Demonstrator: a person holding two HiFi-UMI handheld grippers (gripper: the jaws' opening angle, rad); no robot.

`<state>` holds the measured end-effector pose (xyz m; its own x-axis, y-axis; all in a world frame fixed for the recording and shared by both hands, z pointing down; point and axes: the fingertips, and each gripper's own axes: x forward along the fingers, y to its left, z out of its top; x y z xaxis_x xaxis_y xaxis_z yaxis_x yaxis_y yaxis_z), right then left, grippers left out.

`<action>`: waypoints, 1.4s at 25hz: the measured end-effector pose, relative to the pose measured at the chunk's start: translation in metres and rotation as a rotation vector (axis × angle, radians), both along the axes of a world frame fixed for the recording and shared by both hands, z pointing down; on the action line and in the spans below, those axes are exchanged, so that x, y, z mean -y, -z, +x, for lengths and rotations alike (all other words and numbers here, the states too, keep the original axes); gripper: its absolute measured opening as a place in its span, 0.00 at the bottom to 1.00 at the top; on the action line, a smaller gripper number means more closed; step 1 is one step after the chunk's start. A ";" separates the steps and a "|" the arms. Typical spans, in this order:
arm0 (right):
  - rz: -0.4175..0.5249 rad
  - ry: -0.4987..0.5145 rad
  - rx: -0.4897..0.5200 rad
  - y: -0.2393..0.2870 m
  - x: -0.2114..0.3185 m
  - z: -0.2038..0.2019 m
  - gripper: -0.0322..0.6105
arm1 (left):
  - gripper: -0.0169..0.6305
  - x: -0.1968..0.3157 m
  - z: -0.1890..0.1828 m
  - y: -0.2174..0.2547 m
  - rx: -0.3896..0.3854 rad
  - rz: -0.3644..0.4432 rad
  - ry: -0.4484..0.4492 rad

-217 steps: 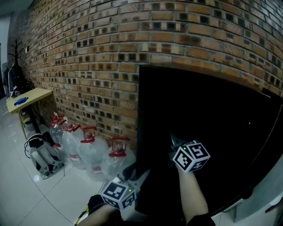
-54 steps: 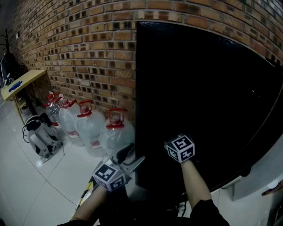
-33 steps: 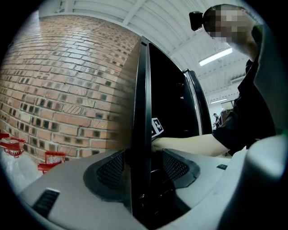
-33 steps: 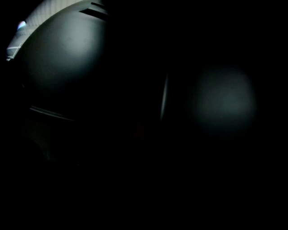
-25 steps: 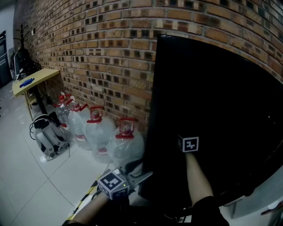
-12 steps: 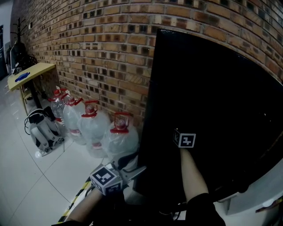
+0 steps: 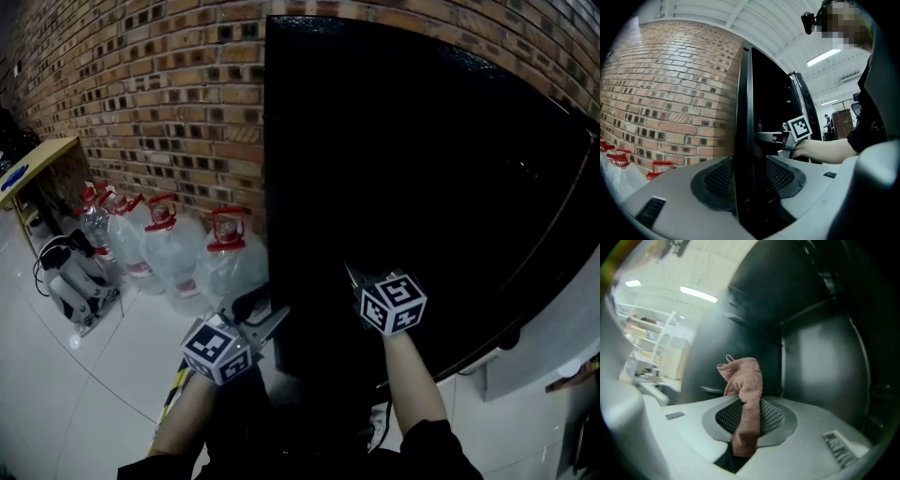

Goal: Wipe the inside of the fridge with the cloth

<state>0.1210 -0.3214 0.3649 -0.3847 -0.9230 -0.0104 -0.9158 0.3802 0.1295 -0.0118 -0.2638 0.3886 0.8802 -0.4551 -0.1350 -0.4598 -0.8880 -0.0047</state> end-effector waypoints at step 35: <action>-0.319 0.020 -0.841 -0.114 0.070 -0.022 0.17 | 0.36 0.000 -0.015 -0.016 0.015 0.001 0.009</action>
<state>0.0991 -0.3919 0.4787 -0.1655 -0.8270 0.5373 -0.5586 0.5277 0.6400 -0.0263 -0.2637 0.4043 0.8781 -0.4628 -0.1220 -0.4675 -0.8839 -0.0122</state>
